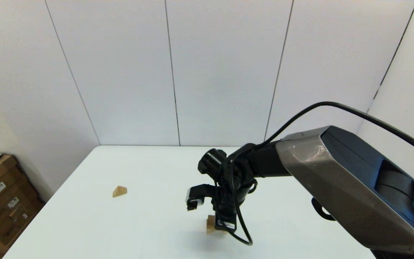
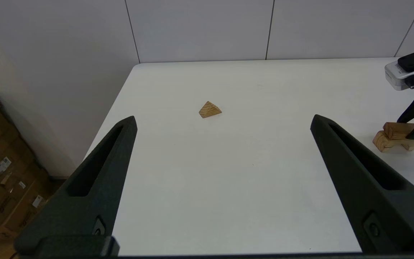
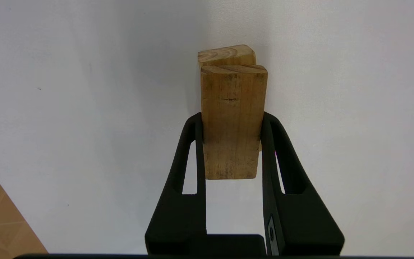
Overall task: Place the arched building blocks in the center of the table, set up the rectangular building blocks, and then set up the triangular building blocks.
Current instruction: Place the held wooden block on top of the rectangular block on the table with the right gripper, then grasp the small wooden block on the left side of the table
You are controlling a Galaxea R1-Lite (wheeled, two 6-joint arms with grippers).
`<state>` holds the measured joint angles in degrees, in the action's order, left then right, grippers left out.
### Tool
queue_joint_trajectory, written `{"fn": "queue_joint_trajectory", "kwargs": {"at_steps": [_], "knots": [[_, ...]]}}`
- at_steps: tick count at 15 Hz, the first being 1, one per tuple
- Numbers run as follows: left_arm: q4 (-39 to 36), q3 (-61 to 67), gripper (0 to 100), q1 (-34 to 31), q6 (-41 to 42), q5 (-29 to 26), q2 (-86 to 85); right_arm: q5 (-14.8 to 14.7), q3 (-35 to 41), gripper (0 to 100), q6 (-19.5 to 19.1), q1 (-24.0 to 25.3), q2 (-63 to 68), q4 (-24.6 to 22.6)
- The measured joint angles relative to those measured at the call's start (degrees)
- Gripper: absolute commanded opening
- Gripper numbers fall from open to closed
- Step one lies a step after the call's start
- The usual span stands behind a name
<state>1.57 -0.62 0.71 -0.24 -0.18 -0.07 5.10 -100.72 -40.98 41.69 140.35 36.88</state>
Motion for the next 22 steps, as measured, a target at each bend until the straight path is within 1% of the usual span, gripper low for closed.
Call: {"fn": "queue_joint_trajectory", "kwargs": {"at_steps": [12, 13, 17, 22], "knots": [[0.0, 0.0, 100, 0.0, 0.02, -0.02, 0.0, -0.04, -0.77, 0, 0.09, 0.04, 0.24, 0.0], [0.0, 0.0, 100, 0.0, 0.02, 0.0, 0.0, -0.04, -0.79, 100, 0.11, 0.04, 0.24, 0.02], [-0.01, 0.0, 100, 0.0, 0.02, 0.0, 0.0, -0.02, -0.77, 100, -0.11, 0.01, 0.24, 1.1], [0.0, 0.0, 100, 0.0, -0.02, 0.0, 0.0, 0.17, -1.9, 100, 0.77, -0.07, -0.44, 1.44]]}}
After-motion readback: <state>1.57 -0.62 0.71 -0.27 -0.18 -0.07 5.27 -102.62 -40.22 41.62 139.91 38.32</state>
